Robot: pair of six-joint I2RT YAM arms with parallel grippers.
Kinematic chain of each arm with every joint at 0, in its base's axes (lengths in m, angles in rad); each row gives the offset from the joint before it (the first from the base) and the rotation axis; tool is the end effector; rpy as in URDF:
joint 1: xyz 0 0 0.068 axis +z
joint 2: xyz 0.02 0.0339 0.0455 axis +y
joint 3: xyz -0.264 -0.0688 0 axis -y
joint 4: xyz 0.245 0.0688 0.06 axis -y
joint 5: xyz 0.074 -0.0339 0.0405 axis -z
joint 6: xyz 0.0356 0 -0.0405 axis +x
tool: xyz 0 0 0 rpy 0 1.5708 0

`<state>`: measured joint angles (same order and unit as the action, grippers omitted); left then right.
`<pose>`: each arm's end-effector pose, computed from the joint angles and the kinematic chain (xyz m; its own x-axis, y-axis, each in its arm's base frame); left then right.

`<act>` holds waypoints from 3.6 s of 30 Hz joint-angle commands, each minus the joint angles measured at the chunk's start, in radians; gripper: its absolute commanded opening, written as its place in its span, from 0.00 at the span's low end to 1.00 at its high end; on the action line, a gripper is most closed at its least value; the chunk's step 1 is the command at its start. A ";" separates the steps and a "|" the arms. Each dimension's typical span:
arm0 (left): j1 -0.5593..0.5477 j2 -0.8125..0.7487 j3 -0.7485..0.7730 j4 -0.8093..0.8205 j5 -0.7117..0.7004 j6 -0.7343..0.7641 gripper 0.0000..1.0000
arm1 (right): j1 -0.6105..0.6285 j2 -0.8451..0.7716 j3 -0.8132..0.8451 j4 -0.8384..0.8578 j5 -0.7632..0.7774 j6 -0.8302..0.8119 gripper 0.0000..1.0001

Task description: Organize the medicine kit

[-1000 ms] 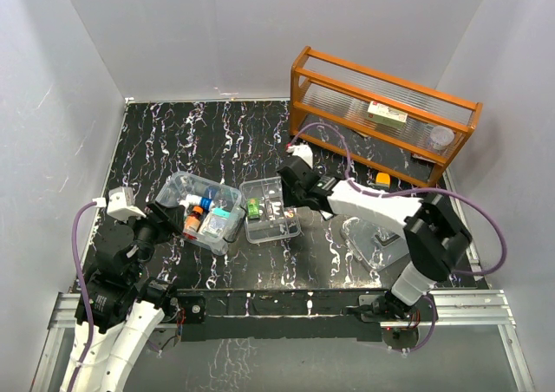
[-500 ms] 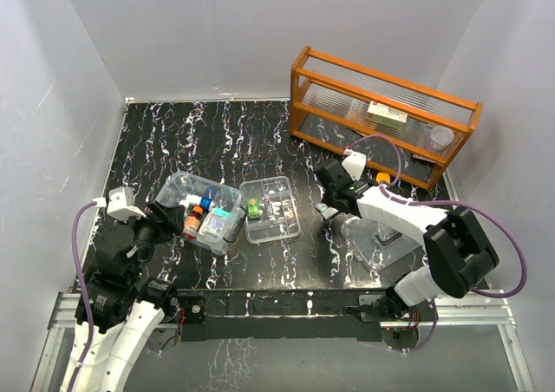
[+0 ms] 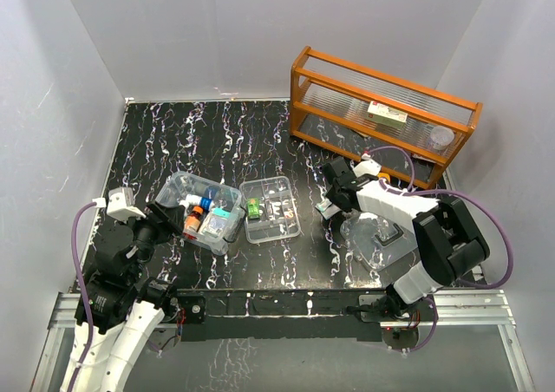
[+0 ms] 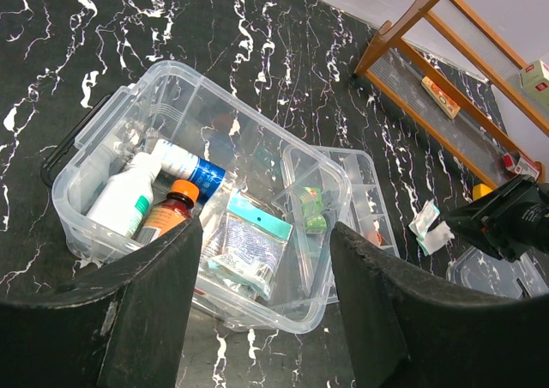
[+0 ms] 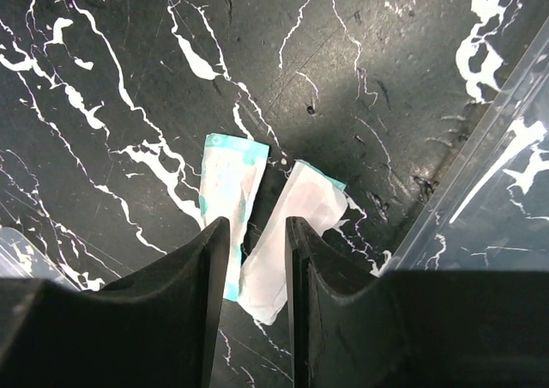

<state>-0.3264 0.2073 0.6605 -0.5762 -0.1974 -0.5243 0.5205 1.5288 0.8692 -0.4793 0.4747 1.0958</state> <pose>0.0626 -0.0138 0.3157 -0.1657 -0.4622 -0.8712 0.0544 0.8778 -0.4760 0.2541 0.1269 0.1786 -0.6061 0.5643 -0.5606 0.5743 0.7981 0.1824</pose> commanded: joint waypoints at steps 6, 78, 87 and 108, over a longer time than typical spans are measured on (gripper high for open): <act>0.001 0.005 0.012 0.021 0.011 0.010 0.60 | -0.007 -0.010 -0.008 -0.062 0.032 0.205 0.31; -0.105 0.607 0.044 0.627 0.783 -0.343 0.66 | -0.062 -0.443 -0.303 0.479 -0.695 -0.028 0.00; -0.441 0.975 0.164 0.649 0.560 -0.333 0.60 | -0.062 -0.512 -0.340 0.556 -0.787 -0.032 0.00; -0.480 1.224 0.157 0.898 0.630 -0.504 0.36 | -0.063 -0.536 -0.388 0.625 -0.875 -0.009 0.00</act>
<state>-0.7982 1.4265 0.8078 0.2901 0.4088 -1.0218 0.4614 1.0012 0.4923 0.0582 -0.3710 1.0782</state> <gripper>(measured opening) 0.379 0.019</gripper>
